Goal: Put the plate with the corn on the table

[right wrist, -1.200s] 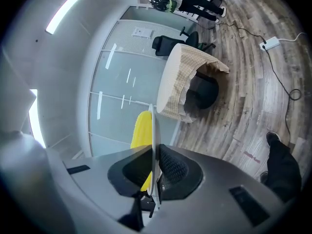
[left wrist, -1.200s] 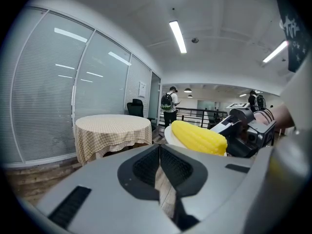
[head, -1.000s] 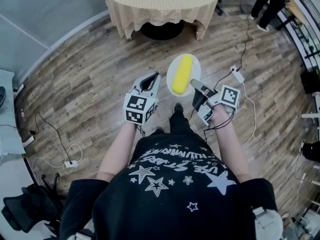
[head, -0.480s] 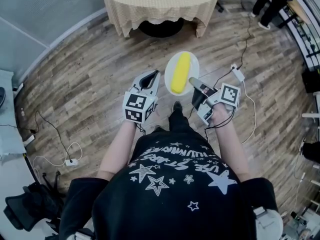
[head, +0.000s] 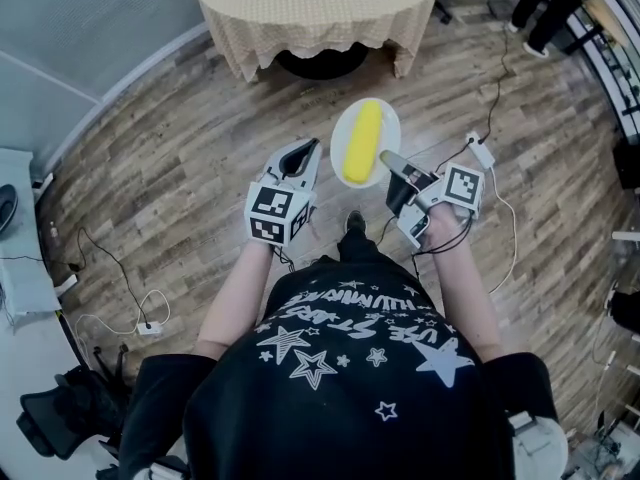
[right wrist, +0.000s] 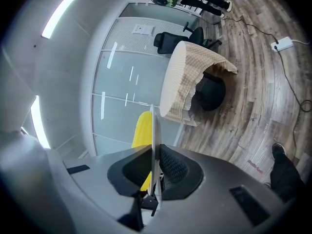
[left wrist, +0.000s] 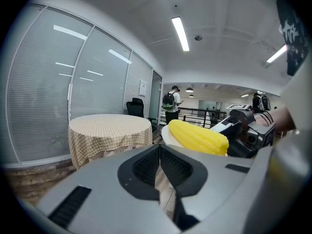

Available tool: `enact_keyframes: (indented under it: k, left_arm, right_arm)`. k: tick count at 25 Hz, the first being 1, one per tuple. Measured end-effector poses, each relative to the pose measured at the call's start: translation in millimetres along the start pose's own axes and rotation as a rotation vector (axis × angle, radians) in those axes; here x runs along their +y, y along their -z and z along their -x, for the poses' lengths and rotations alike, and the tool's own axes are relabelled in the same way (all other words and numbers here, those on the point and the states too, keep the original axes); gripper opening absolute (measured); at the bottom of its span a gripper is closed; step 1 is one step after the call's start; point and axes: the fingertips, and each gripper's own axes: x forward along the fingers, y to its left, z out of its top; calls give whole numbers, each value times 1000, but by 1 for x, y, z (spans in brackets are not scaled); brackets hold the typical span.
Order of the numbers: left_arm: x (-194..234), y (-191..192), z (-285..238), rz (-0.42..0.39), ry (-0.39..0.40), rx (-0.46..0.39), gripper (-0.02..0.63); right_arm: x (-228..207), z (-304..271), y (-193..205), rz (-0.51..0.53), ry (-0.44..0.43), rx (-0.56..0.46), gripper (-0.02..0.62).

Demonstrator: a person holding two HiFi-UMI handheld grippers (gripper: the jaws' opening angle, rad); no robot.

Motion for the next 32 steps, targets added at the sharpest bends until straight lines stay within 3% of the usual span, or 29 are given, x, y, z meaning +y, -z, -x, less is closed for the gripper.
enact_keyframes:
  k: [12,17,32]
  left_arm:
    - [0,-33,-81,-34,-30,10,11]
    - [7,-40,-100,-8,-80,-4,11]
    - [34,-44,-138,22,-116,4,11]
  right_arm:
    - [-18,-9,-92,33,-29,26,40]
    - [-28,-6,-119,36,-28,41,40]
    - [-47,-36,-150,14,-23,65,40]
